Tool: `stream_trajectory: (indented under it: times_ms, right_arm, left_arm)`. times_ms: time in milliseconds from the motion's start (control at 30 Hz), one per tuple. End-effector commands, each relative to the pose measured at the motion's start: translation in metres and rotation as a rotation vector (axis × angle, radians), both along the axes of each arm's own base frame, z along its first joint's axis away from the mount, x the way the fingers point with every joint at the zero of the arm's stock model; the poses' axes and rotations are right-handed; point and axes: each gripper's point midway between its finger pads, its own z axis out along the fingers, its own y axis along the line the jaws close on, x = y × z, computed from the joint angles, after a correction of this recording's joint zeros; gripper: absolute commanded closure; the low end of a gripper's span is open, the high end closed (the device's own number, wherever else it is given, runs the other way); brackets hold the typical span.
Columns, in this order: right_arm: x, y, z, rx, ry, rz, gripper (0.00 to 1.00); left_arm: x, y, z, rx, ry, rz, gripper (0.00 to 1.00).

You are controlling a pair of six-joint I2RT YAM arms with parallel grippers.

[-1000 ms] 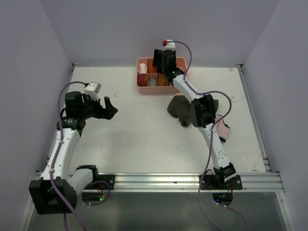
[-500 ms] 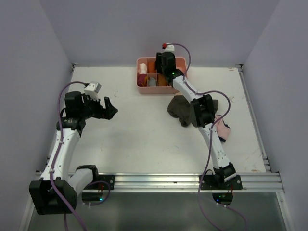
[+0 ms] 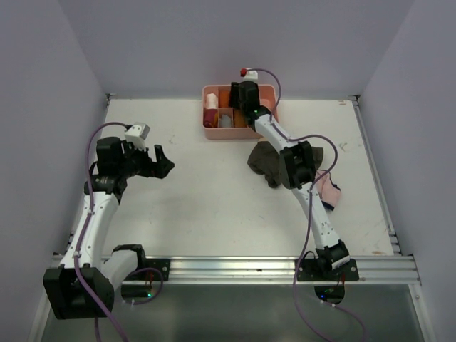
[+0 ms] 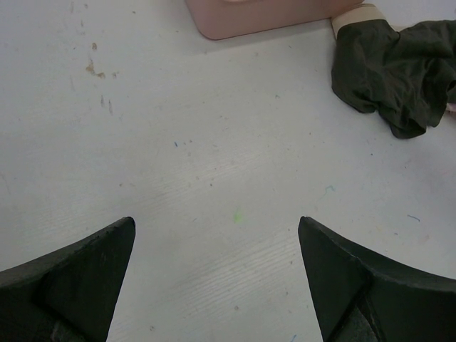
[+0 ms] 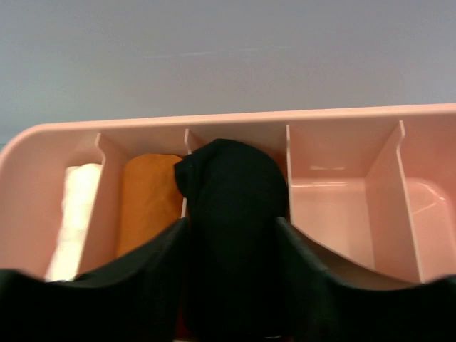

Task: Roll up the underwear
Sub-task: Place the rolled underwear into the container

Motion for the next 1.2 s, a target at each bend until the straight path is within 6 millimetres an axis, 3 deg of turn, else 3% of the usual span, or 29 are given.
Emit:
stream_trajectory:
  times_ms: [0,33,133,167,233,300,400,500,600,733,767,967,1167]
  right_arm:
    - [0.001,-0.011,-0.01,0.006,0.037,-0.03,0.38]
    - [0.001,-0.011,-0.004,0.01,0.026,-0.025,0.33]
    - [0.005,-0.01,0.038,0.048,-0.048,-0.017,0.33]
    - [0.004,-0.009,0.064,0.073,-0.083,-0.01,0.32]
    - [0.002,-0.01,0.084,0.096,-0.108,0.001,0.29]
    - [-0.004,-0.01,0.126,0.132,-0.162,0.022,0.27]
    - [-0.014,-0.009,0.155,0.161,-0.2,0.056,0.23]
    - [-0.02,-0.009,0.167,0.168,-0.204,0.067,0.23]
    - [-0.023,-0.011,0.16,0.157,-0.161,0.062,0.29]
    - [-0.025,-0.013,0.136,0.14,-0.072,0.051,0.47]
    - [-0.027,-0.012,0.122,0.142,-0.024,0.046,0.48]
    - [-0.031,-0.017,0.085,0.206,0.101,0.008,0.52]
    - [-0.027,-0.02,0.073,0.25,0.129,-0.009,0.57]
  left_arm:
    - [0.0,-0.002,0.007,-0.025,-0.028,0.01,0.0]
    - [0.0,-0.002,0.007,-0.025,-0.031,0.008,0.0]
    - [-0.001,-0.004,0.009,-0.032,-0.035,0.004,0.0]
    - [-0.001,-0.004,0.009,-0.036,-0.032,0.004,0.0]
    - [-0.002,-0.004,0.011,-0.036,-0.04,0.001,0.0]
    - [-0.003,-0.005,0.011,-0.038,-0.041,-0.001,0.0]
    - [-0.005,-0.006,0.012,-0.043,-0.048,-0.002,0.0]
    - [-0.006,-0.005,0.012,-0.041,-0.051,-0.002,0.0]
    - [-0.006,-0.006,0.013,-0.042,-0.054,-0.003,0.0]
    - [-0.006,-0.006,0.014,-0.044,-0.055,-0.002,0.0]
    - [-0.006,-0.006,0.014,-0.043,-0.056,-0.002,0.0]
    - [-0.007,-0.005,0.014,-0.042,-0.058,0.001,0.0]
    - [-0.008,-0.005,0.013,-0.039,-0.06,0.006,0.0]
